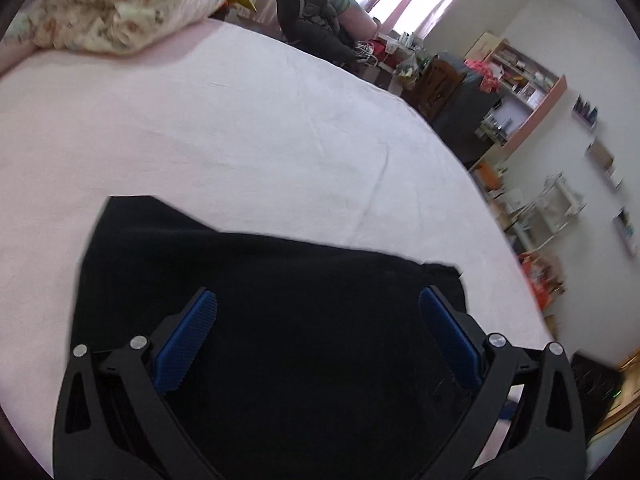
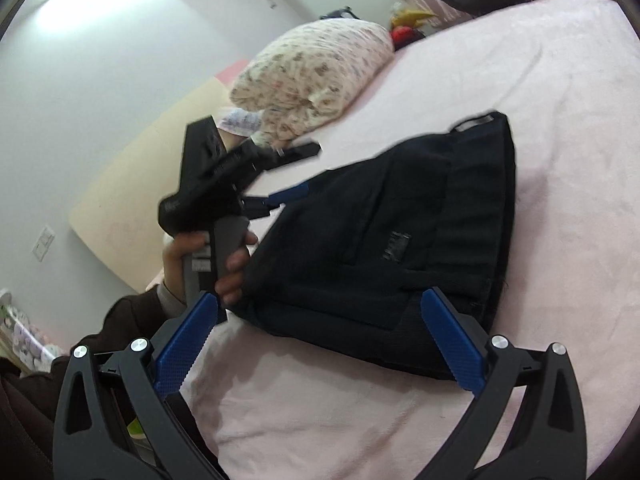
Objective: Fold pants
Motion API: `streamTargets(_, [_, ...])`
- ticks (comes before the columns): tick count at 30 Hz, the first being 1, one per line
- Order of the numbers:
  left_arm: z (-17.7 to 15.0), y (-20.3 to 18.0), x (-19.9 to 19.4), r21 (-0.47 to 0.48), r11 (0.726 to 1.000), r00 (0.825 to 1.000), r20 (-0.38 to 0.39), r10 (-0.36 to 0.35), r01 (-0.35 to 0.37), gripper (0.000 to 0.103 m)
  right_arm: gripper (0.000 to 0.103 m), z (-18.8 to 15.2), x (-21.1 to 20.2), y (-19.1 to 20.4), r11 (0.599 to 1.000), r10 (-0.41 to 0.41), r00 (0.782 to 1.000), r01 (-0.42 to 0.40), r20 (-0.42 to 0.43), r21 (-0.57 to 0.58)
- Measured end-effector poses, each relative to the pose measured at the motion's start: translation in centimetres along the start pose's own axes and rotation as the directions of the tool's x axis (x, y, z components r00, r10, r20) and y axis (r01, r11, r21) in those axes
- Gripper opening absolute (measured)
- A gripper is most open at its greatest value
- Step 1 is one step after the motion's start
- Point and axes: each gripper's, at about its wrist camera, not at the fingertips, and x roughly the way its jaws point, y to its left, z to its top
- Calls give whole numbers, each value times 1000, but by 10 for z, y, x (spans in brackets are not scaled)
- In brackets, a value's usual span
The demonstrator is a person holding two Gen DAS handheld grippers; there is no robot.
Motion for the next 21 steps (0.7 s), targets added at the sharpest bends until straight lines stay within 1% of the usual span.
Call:
streamTargets(2, [-14,7,1,16,998,997,-25,69,-68,101,102,-3,7,2,999,-30,999,29,-28,-14])
streamTargets(3, [-19,12,7,25,996,995,-46,85,-84,100,102,-5,13,1,999,-51,997,50,-51,-19])
streamTargets(4, [-25,11,9,62,992,993,-49,109,-106,98,102,-7,19,1,997,-70,996,67,-60,-42])
streamTargets(5, [-25,9,8,87,987,990,-35,137,-133,96,102,-8,20,3,994,-86,995,83,-53,-69])
streamTargets(7, [-34,-1,-8,108,979,985,-12,174,-172,96,102,-9,18,10,988,-122,992,117,-40,-105])
streamTargets(8, [-41,-7,-20,120,975,982,12,186,-186,97,102,-9,15,15,984,-136,990,132,-26,-117])
streamTargets(9, [-50,-13,-35,138,970,979,44,197,-201,100,102,-10,11,19,981,-142,990,140,-7,-132])
streamTargets(10, [-62,-20,-53,162,956,968,93,233,-246,101,102,-11,6,25,978,-140,990,141,20,-156])
streamTargets(12, [-81,-33,-77,195,933,948,169,271,-302,101,102,-13,0,35,964,-166,984,176,68,-201])
streamTargets(13, [-93,-35,-86,201,920,933,203,296,-336,101,102,-14,0,41,950,-199,976,215,92,-224])
streamTargets(15, [-106,-38,-90,194,904,912,239,333,-381,101,102,-17,4,48,920,-271,954,296,127,-256])
streamTargets(16, [-111,-36,-87,186,895,901,242,359,-406,101,102,-20,10,53,891,-328,934,356,144,-280])
streamTargets(17, [-116,-32,-82,170,889,895,222,386,-426,101,102,-22,17,57,859,-382,911,412,157,-303])
streamTargets(18, [-118,-28,-75,151,891,897,194,397,-427,101,102,-26,26,61,819,-437,884,468,166,-333])
streamTargets(19, [-122,-19,-66,112,905,908,148,392,-409,101,102,-28,32,63,796,-464,871,490,161,-355])
streamTargets(20, [-127,-17,-64,96,906,906,147,396,-412,101,102,-31,42,64,769,-505,852,515,135,-378])
streamTargets(21, [-131,-17,-63,102,900,899,171,404,-424,101,102,-33,53,60,748,-545,833,534,94,-394])
